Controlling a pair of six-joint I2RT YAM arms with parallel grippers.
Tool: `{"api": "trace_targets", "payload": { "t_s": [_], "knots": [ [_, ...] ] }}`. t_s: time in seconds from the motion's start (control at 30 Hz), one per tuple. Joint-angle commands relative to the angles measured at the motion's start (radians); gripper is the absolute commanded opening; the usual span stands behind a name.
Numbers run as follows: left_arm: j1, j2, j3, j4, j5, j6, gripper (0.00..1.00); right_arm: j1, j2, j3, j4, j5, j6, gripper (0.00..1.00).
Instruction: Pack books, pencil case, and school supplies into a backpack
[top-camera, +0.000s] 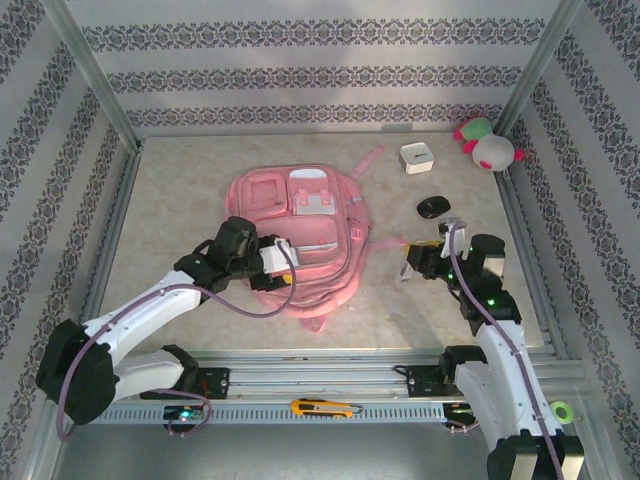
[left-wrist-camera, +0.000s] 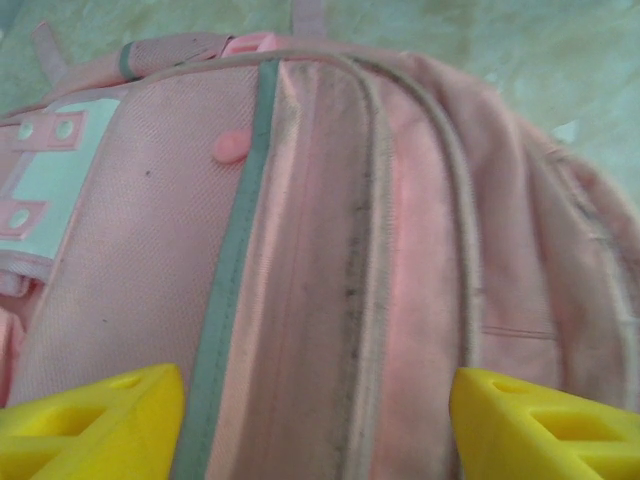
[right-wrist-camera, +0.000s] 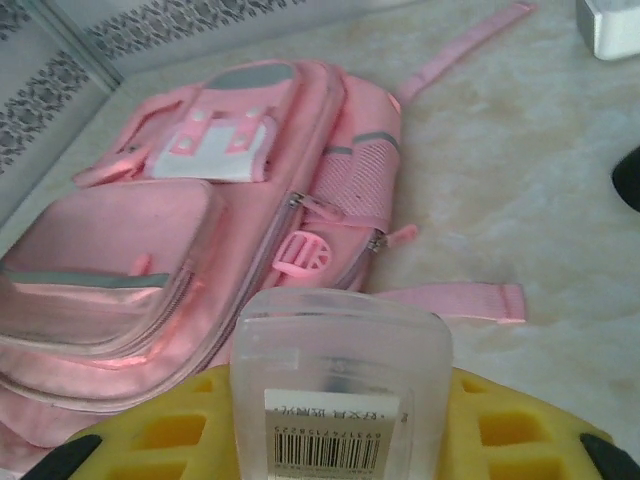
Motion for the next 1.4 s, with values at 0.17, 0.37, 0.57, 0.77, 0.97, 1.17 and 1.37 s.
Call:
{"api": "trace_targets", "payload": {
  "t_s": [0.17,0.37,0.57,0.77,0.97,1.17,1.37],
  "knots": [
    [-0.029,0.127,0.035,0.224,-0.24,0.012,0.63,0.036,-0.085,-0.077,0.165,-0.045,0.108,0.21],
    [-0.029,0.118,0.065,0.23,-0.269,-0.029,0.5,0.078,-0.062,-0.079,0.189,-0.025,0.097,0.21],
    [-0.028,0.085,0.067,0.246,-0.22,-0.085,0.06,0.158,-0.01,-0.045,0.207,-0.008,0.036,0.2],
    [-0.009,0.048,0.147,0.229,-0.156,-0.24,0.0,0.407,0.075,0.065,0.214,0.054,-0.346,0.18],
    [0.031,0.049,0.19,0.26,-0.089,-0.338,0.0,0.681,0.241,0.177,0.312,0.124,-0.807,0.2],
    [0.072,0.072,0.202,0.268,-0.027,-0.37,0.0,0.774,0.454,0.306,0.357,0.095,-1.111,0.18],
    [0.091,0.076,0.208,0.268,0.012,-0.386,0.0,0.784,0.645,0.405,0.393,0.082,-1.291,0.18]
  ]
}}
